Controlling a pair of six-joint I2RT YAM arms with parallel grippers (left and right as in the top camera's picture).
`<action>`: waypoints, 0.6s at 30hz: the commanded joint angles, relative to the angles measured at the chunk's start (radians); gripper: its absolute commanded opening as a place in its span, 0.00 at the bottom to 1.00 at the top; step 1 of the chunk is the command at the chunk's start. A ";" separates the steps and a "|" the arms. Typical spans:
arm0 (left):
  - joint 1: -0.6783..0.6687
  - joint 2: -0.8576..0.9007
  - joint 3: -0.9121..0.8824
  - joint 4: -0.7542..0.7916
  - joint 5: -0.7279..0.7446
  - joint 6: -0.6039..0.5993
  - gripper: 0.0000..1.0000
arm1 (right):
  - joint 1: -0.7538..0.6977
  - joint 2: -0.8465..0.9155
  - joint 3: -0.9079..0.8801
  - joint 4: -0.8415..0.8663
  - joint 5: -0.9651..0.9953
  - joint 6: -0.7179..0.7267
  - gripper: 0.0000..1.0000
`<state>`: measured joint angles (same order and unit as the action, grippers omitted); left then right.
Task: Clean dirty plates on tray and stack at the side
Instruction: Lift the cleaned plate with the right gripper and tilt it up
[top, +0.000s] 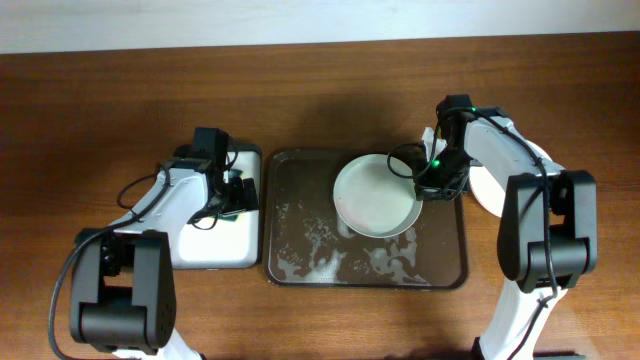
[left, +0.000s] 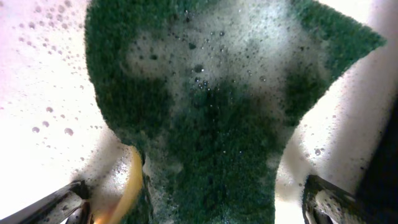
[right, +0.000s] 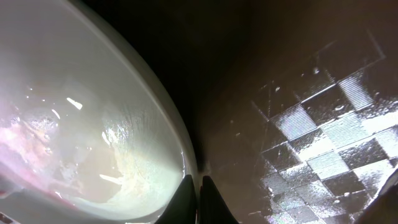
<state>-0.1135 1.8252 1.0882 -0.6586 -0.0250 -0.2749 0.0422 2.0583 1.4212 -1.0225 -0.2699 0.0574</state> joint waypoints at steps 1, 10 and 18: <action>0.005 0.005 -0.008 -0.001 0.011 0.011 1.00 | -0.003 0.005 0.013 -0.017 -0.042 -0.002 0.04; 0.005 0.005 -0.008 0.002 0.011 0.011 1.00 | -0.003 -0.247 0.029 -0.009 -0.050 -0.002 0.04; 0.005 0.005 -0.008 0.003 0.011 0.011 1.00 | -0.003 -0.411 0.029 -0.024 0.093 -0.001 0.04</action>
<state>-0.1135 1.8252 1.0882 -0.6575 -0.0250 -0.2749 0.0425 1.6794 1.4414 -1.0378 -0.2489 0.0563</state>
